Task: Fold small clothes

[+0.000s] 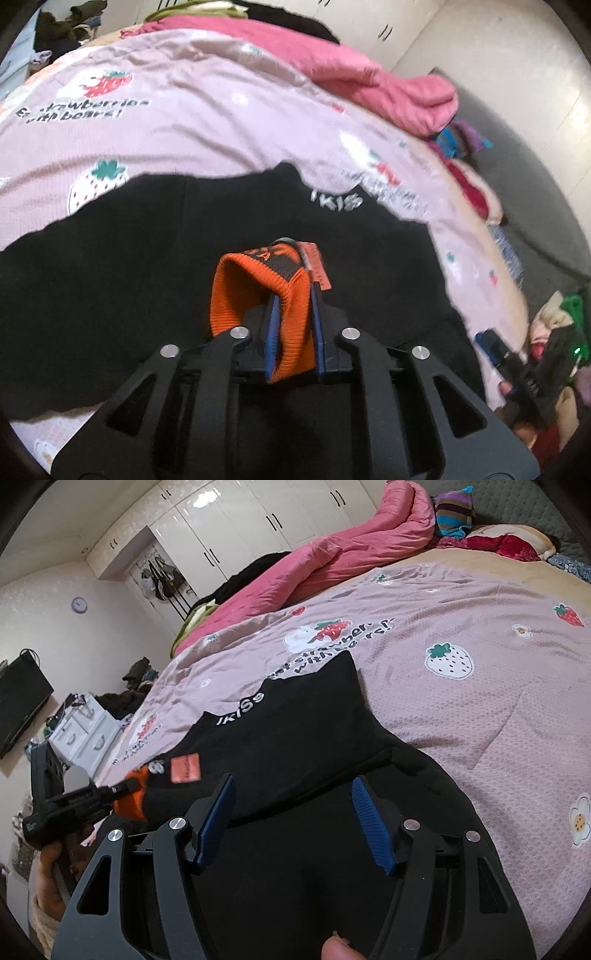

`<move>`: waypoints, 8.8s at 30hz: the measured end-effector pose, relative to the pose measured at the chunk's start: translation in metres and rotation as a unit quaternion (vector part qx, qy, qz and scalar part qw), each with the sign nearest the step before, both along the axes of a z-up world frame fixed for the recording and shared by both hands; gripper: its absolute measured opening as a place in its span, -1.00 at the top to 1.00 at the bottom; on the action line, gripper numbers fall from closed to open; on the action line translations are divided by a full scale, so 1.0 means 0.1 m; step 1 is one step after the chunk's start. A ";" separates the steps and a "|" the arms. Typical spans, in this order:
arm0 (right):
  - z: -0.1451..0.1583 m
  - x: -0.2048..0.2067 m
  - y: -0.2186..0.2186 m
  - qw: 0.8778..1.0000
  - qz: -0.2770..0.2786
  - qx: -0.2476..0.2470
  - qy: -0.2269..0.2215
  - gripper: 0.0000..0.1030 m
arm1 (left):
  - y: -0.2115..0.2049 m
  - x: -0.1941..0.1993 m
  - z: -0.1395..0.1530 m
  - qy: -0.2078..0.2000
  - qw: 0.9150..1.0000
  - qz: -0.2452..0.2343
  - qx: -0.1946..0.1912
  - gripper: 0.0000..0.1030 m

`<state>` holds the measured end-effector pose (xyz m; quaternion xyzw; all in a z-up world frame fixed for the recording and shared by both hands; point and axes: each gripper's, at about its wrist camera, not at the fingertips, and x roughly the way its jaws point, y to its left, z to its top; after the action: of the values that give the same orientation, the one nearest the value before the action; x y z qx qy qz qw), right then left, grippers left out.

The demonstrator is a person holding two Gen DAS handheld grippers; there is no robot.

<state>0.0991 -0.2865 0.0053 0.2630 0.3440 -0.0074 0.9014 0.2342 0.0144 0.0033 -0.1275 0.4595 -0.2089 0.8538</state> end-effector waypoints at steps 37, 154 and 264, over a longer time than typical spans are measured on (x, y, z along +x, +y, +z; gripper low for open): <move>-0.27 0.60 0.03 0.995 0.049 -0.041 0.080 -0.68 | -0.21 -0.09 -0.18 -0.002 0.996 0.002 0.084 -0.19; 0.21 0.18 2.01 0.970 0.236 -0.051 0.001 -0.91 | 2.13 -1.26 0.51 -0.161 0.923 0.347 -0.036 0.96; -0.11 0.93 1.39 0.974 0.197 -0.102 0.037 0.74 | 0.74 0.10 0.52 -0.081 0.991 0.104 0.035 -0.82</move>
<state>0.1923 -0.1470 -0.0059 0.0958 0.4193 0.1258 0.8940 0.2441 0.0885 0.0553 -0.1272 0.3801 -0.1120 0.9093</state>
